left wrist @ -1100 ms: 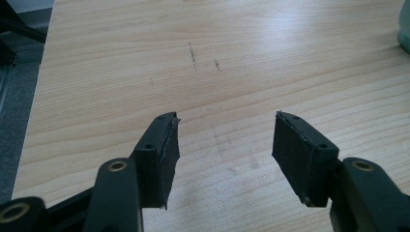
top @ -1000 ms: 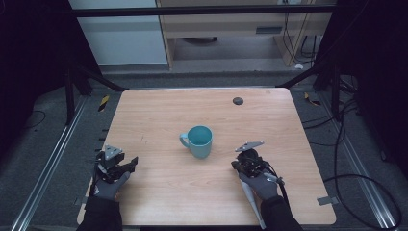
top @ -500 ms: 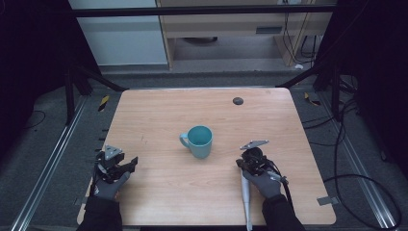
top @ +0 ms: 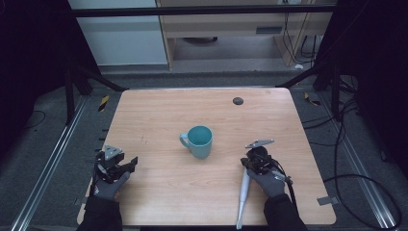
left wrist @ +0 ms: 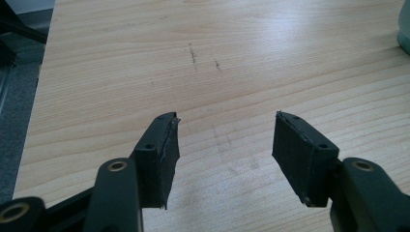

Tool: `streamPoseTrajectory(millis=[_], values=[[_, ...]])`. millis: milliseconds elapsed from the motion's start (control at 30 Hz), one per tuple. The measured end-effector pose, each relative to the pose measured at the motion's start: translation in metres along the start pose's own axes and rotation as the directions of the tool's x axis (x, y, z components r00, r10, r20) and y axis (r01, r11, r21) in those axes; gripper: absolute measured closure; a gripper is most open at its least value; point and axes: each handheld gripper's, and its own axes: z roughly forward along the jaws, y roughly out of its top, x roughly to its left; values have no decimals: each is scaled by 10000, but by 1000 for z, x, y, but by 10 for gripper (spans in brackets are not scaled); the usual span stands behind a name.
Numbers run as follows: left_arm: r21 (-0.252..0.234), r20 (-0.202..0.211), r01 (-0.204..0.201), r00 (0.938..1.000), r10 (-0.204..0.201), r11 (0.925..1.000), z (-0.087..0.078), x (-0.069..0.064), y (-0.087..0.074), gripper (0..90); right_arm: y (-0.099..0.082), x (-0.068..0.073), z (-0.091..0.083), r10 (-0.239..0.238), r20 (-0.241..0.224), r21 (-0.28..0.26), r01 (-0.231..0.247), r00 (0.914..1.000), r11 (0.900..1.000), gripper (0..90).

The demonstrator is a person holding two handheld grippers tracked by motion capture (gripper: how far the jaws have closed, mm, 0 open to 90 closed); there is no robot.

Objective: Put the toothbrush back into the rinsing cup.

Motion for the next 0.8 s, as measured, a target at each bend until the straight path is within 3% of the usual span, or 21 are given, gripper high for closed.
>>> streamPoseTrajectory(millis=[800], values=[[-7,9,-2,10000,2,10000,0,0,0,417,-7,-17,-4,356,353,-51,-354,9987,9994,899]])
